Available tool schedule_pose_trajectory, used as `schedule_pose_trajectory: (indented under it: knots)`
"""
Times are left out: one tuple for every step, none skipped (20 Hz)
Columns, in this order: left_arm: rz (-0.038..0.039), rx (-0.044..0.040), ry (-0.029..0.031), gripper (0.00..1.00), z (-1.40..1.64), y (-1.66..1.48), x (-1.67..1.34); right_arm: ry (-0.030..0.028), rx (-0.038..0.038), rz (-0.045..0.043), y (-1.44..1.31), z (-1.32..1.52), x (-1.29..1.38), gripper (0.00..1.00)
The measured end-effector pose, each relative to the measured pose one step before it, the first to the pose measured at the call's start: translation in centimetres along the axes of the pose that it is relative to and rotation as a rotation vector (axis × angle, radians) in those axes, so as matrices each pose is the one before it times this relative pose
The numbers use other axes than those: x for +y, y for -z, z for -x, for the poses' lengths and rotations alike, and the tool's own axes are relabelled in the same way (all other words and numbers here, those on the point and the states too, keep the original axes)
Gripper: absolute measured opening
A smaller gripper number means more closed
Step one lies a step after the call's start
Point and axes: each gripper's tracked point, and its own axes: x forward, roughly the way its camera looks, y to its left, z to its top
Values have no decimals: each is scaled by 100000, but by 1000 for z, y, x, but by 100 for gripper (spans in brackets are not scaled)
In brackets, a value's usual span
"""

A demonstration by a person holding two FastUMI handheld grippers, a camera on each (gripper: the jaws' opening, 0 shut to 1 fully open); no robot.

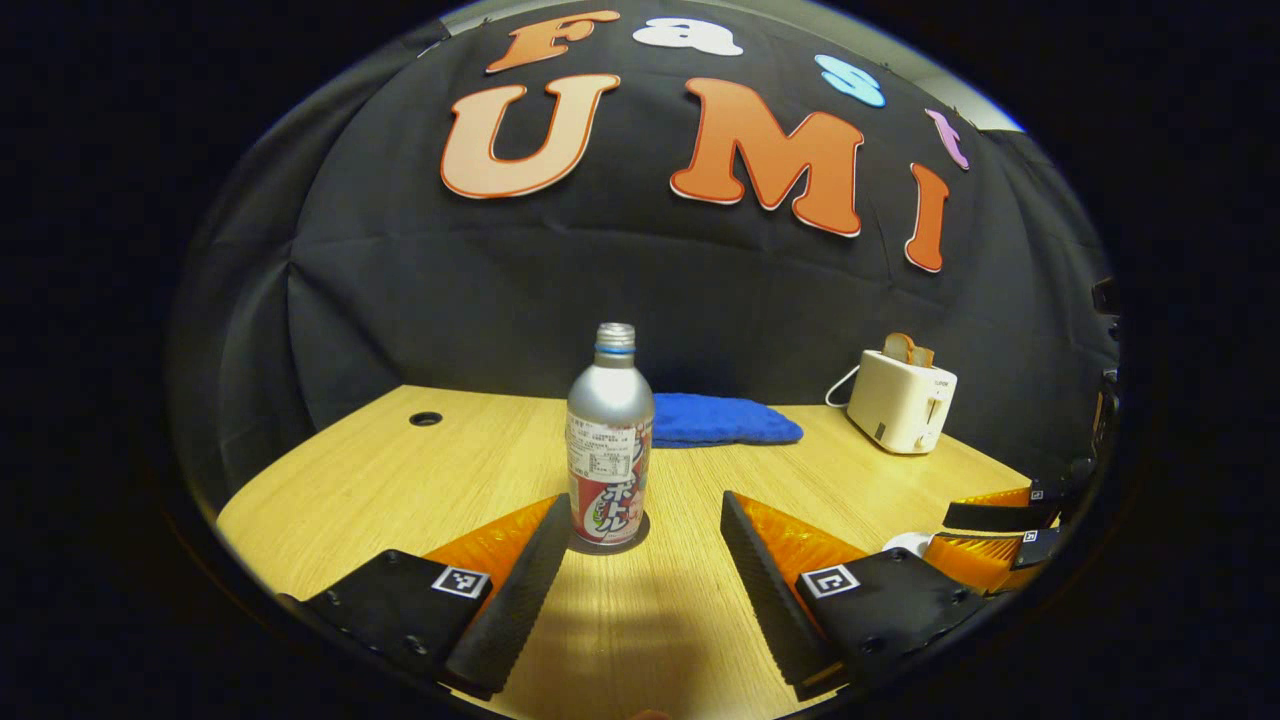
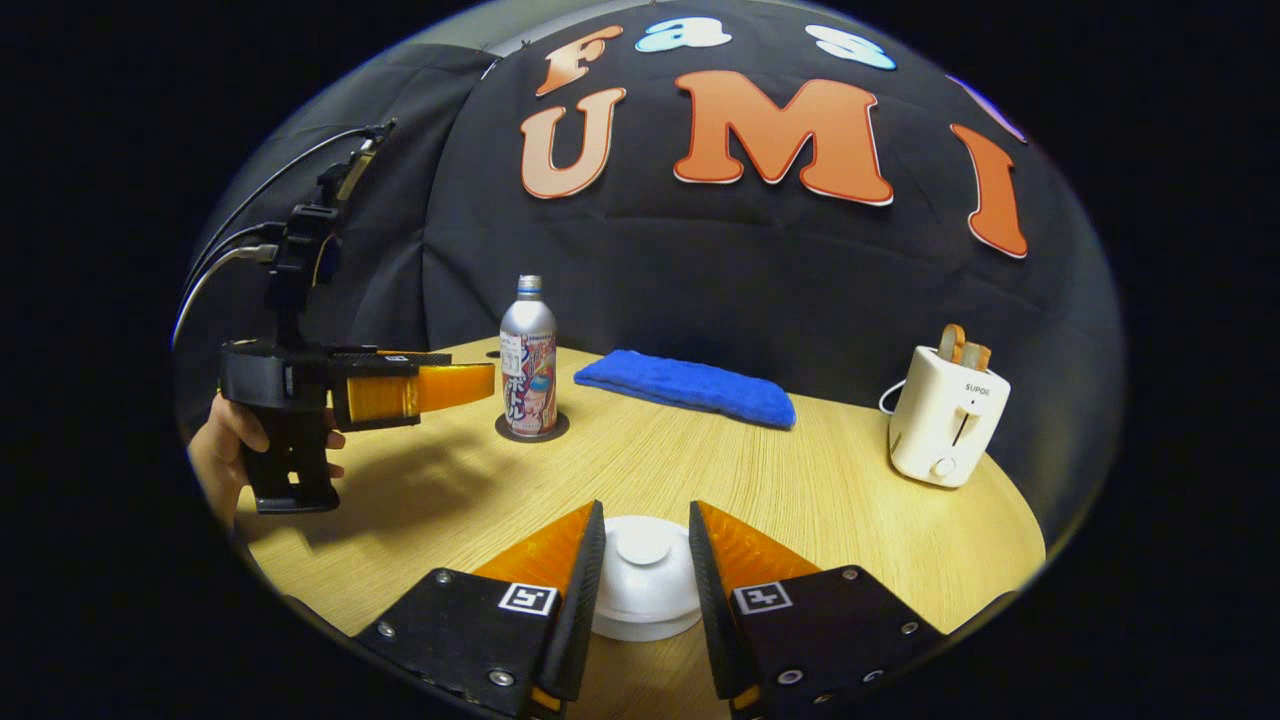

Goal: Open the teacup lid with one hand, grasp the water bottle and pour water into the teacup with the other hand; after pouring, place the water bottle on the coaster and then close the teacup lid.

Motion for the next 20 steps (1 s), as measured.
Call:
schedule_pose_trajectory:
  knots:
    - [-390, -1778, -321, 98, 535, -797, -117, 427, -1427, -347, -385, 149, -248, 53]
    - [-834, -1789, -1020, 100, 323, -747, -31, 709, -1860, -706, -742, 285, -287, 55]
    - [-946, -1578, -743, 100, 382, -638, 31, 469, -2028, -847, -742, 224, -231, 59]
    - [-480, -1731, -777, 98, 465, -612, -9, 511, -1856, -653, -716, 241, -232, 60]
    - [-269, -1426, -283, 98, 448, -699, -141, 783, -1883, -260, -618, 245, -265, 63]
    - [-181, -1828, -288, 94, 506, -649, -175, 1355, -2074, 258, -861, 254, -317, 66]
    - [-315, -1548, -1031, 98, 458, -640, 51, 1765, -2214, 696, -884, 295, -404, 70]
    - [-550, -1744, -700, 97, 256, -496, -33, 1283, -2306, 858, -930, 248, -273, 72]
    - [-696, -1773, -987, 98, 385, -581, 20, 1413, -2247, 339, -818, 164, -242, 76]
    - [-557, -1646, -1244, 97, 484, -615, 102, 594, -1706, 124, -811, 160, -106, 77]
    - [-321, -1568, -998, 98, 400, -501, 46, 877, -1196, 570, -542, 73, -108, 80]
    - [-195, -1481, -1517, 97, 359, -412, 228, 1228, -1441, 944, -571, 132, -240, 81]
    - [103, -1861, -1246, 97, 299, -429, 140, 940, -2054, 640, -571, 69, -74, 85]
    - [49, -1448, -951, 97, 331, -356, 88, 1258, -2184, 340, -621, 94, -250, 86]
    - [-619, -2062, -1200, 97, 363, -434, 230, 1297, -1828, -41, -484, 63, -241, 87]
    - [-1335, -2022, -1490, 97, 203, -320, 328, 1234, -1536, -364, -495, 102, -235, 87]
    - [-1333, -1620, -1245, 97, 237, -307, 170, 1314, -1114, -708, -284, 7, -270, 87]
    - [-990, -1026, -268, 97, 202, -222, -64, 1103, -973, -689, -286, -19, -298, 88]
    - [-405, -968, -109, 94, 153, -202, -114, 1571, -949, -546, -255, 53, -307, 88]
    - [-100, -1090, 494, 94, 119, -302, -200, 1085, -645, -166, -241, -14, -301, 88]
